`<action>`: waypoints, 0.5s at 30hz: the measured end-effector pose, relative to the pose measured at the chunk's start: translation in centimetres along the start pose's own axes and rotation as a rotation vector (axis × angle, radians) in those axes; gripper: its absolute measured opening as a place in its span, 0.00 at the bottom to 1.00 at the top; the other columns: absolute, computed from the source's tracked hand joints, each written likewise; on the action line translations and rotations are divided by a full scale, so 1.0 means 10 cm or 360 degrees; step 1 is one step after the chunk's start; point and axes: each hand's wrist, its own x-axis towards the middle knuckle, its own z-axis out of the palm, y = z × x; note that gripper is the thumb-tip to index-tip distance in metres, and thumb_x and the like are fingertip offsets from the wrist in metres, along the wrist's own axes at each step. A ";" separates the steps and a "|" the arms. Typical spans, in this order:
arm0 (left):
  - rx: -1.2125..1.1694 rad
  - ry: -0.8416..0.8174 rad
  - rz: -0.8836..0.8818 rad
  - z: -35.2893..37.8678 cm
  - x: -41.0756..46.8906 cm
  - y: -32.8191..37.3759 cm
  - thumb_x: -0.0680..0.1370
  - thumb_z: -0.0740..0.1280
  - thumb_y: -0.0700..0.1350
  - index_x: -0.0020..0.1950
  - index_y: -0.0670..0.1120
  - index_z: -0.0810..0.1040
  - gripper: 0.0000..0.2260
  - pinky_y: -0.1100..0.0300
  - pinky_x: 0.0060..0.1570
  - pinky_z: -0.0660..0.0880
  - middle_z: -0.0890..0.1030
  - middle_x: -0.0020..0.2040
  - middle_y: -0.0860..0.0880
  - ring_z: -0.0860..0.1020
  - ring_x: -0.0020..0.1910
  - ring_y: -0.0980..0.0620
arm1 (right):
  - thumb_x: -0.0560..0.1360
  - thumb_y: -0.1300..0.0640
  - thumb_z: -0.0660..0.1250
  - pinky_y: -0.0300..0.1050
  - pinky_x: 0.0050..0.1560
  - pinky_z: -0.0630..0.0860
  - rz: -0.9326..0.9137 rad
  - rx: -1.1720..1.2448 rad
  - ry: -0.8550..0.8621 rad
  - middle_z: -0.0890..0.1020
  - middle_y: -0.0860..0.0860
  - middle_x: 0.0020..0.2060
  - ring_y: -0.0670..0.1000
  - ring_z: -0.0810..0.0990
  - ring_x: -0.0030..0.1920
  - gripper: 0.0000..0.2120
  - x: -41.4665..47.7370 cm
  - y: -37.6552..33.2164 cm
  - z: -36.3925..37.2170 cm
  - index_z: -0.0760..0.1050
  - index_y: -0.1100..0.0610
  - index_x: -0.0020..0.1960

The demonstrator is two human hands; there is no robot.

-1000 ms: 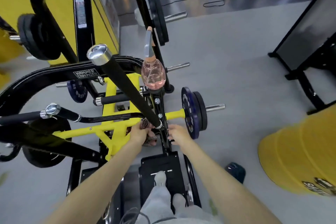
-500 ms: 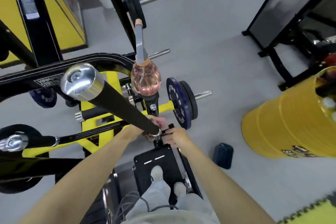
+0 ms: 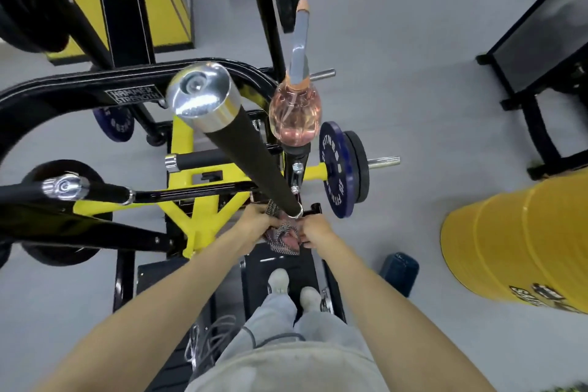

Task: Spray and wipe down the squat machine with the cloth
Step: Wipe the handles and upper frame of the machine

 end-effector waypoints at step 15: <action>0.0122 -0.0283 0.0126 0.74 -0.40 -0.32 0.77 0.65 0.36 0.57 0.44 0.77 0.10 0.59 0.41 0.74 0.80 0.42 0.45 0.76 0.39 0.49 | 0.74 0.43 0.68 0.51 0.51 0.79 -0.0145 0.0373 -0.0266 0.83 0.58 0.44 0.58 0.82 0.48 0.15 -0.44 0.33 -0.36 0.78 0.54 0.53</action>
